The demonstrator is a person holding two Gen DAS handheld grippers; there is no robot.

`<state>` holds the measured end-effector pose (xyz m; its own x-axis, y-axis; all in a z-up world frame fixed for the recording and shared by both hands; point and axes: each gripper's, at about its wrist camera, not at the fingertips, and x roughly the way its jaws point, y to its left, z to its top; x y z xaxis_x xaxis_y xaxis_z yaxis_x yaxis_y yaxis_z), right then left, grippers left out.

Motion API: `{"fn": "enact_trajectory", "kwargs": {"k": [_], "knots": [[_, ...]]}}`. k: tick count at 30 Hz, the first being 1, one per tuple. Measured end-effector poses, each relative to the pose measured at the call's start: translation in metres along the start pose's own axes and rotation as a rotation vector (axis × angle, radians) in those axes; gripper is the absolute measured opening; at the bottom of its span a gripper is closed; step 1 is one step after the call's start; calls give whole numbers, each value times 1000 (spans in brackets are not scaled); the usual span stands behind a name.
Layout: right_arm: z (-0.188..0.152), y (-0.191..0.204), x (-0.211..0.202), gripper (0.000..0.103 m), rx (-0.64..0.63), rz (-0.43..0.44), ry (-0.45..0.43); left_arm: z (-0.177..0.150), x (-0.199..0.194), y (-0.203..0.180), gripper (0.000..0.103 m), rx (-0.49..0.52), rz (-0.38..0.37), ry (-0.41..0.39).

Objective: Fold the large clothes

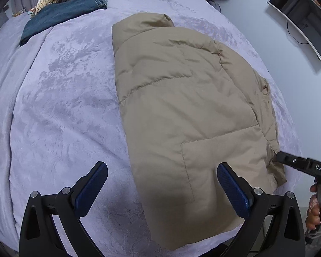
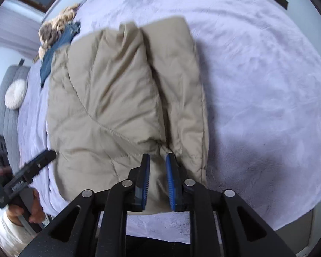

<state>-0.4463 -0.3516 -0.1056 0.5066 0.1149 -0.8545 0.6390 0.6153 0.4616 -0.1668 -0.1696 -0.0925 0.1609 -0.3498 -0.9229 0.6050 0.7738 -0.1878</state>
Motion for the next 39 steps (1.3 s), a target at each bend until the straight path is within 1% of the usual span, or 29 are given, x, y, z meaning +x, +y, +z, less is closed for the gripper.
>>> {"fn": "enact_trajectory", "kwargs": {"k": [1,2,3,5,6,7,8,9,10,13,14,16,18,21,22,23,24,26,27,31,32,34,37,39], "knots": [[7,-2,-6,53,8,10,-28,2,-4,2,103,1,4,-8],[14,-1,-10,60,16,24,-63,3,-7,4,103,-1,7,-17],[21,1,-11,62,24,39,-88,5,-10,7,103,-4,5,-31],[40,4,-9,62,64,72,-138,10,-15,12,103,-10,8,-50],[50,4,-6,61,92,87,-155,13,-16,13,103,-12,20,-55],[61,4,1,59,123,96,-162,16,-16,14,103,-17,33,-55],[71,3,10,47,150,99,-158,18,-16,15,103,-24,40,-53],[80,7,18,40,164,89,-143,21,-14,16,103,-31,42,-53],[88,12,30,35,160,57,-119,22,-12,15,103,-35,45,-51],[98,19,57,34,90,-66,-53,25,-2,10,103,-33,64,-31],[98,20,63,32,53,-102,-36,25,2,8,103,-36,71,-22],[96,20,70,32,-14,-148,-19,25,8,7,103,-58,72,-8],[95,18,72,32,-53,-156,5,25,11,4,103,-75,71,1],[103,19,69,32,-85,-135,41,26,12,1,103,-87,81,12],[103,19,63,36,-89,-116,52,27,12,1,103,-91,84,16],[103,17,57,36,-89,-93,58,27,12,1,103,-95,85,19],[101,15,50,43,-88,-65,62,28,12,1,103,-99,86,23],[96,9,35,65,-79,-21,59,29,12,1,103,-105,88,32],[93,4,29,68,-71,-6,55,29,13,1,103,-108,89,38],[83,-18,21,72,-20,16,75,31,15,2,103,-123,85,56],[81,-25,22,75,-3,22,82,32,15,1,103,-124,82,53],[78,-35,25,79,24,31,91,33,14,-1,103,-126,74,39],[77,-44,28,79,39,43,101,35,13,-1,103,-141,52,33],[78,-47,30,81,41,55,102,37,14,2,103,-153,24,39]]}}
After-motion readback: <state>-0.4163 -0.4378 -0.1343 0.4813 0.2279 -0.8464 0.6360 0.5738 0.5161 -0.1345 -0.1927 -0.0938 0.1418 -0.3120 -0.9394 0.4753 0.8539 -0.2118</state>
